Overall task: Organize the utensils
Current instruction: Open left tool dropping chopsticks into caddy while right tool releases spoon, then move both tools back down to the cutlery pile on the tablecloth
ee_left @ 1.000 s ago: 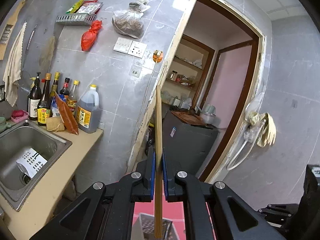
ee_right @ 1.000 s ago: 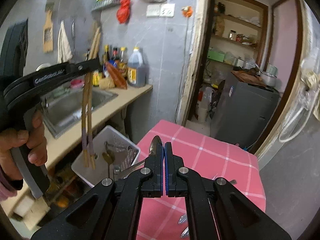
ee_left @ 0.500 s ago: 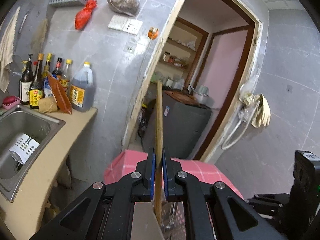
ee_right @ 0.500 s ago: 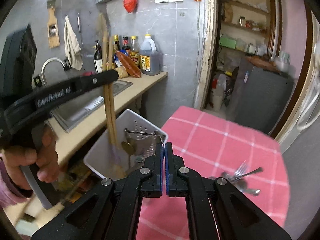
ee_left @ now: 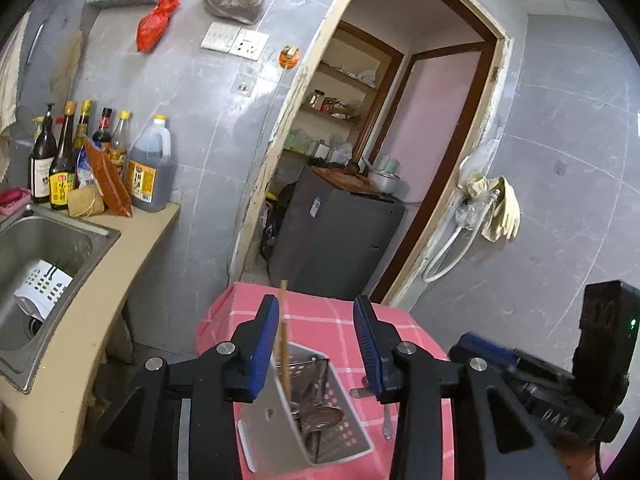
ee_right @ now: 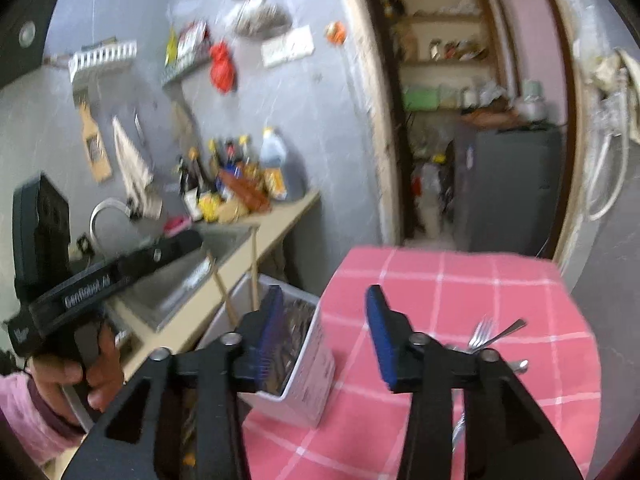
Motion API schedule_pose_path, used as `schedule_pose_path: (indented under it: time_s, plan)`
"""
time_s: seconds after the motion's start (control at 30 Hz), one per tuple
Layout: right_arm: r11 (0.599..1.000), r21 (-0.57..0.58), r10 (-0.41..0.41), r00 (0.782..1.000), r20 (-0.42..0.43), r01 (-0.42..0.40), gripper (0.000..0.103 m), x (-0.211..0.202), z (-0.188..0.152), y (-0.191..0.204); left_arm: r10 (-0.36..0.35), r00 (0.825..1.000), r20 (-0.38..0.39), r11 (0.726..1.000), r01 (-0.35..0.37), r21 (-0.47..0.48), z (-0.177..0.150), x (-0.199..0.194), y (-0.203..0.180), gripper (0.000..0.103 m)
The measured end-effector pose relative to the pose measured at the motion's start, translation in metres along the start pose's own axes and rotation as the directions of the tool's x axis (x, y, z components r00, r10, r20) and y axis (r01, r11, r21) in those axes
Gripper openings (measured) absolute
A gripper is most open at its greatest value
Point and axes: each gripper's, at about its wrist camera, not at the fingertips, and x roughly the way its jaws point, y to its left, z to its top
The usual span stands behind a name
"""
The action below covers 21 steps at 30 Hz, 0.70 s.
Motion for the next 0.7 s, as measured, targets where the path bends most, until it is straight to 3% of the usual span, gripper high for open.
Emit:
schedule_pose_path:
  time_s: [0.07, 0.13, 0.2, 0.33, 0.53, 0.7]
  plan:
    - [0.999, 0.023, -0.031, 0.997, 0.072, 0.029, 0.057, -0.018, 0.004, -0.009, 0.005, 1.000, 0.014, 1.000, -0.005, 0.015, 0.002, -0.006, -0.011, 0.049]
    - [0.997, 0.044, -0.061, 0.990, 0.125, 0.056, 0.076, -0.033, 0.007, -0.018, 0.007, 0.999, 0.041, 1.000, -0.008, 0.028, 0.004, -0.011, -0.022, 0.070]
    - [0.995, 0.065, -0.088, 0.981, 0.173, 0.078, 0.086, -0.046, 0.011, -0.027, 0.008, 0.998, 0.070, 0.999, -0.012, 0.044, 0.005, -0.015, -0.036, 0.083]
    - [0.986, 0.115, -0.149, 0.956, 0.253, 0.123, 0.102, -0.074, 0.013, -0.059, 0.008, 0.995, 0.095, 0.996, -0.016, 0.088, 0.004, -0.013, -0.063, 0.099]
    - [0.969, 0.159, -0.231, 0.927, 0.296, 0.191, 0.102, -0.099, 0.005, -0.103, -0.007, 0.994, 0.108, 0.991, -0.008, 0.132, -0.009, 0.001, -0.103, 0.103]
    - [0.958, 0.178, -0.268, 0.919, 0.290, 0.223, 0.102, -0.108, -0.005, -0.139, -0.013, 0.997, 0.073, 0.985, 0.001, 0.173, -0.027, 0.026, -0.134, 0.103]
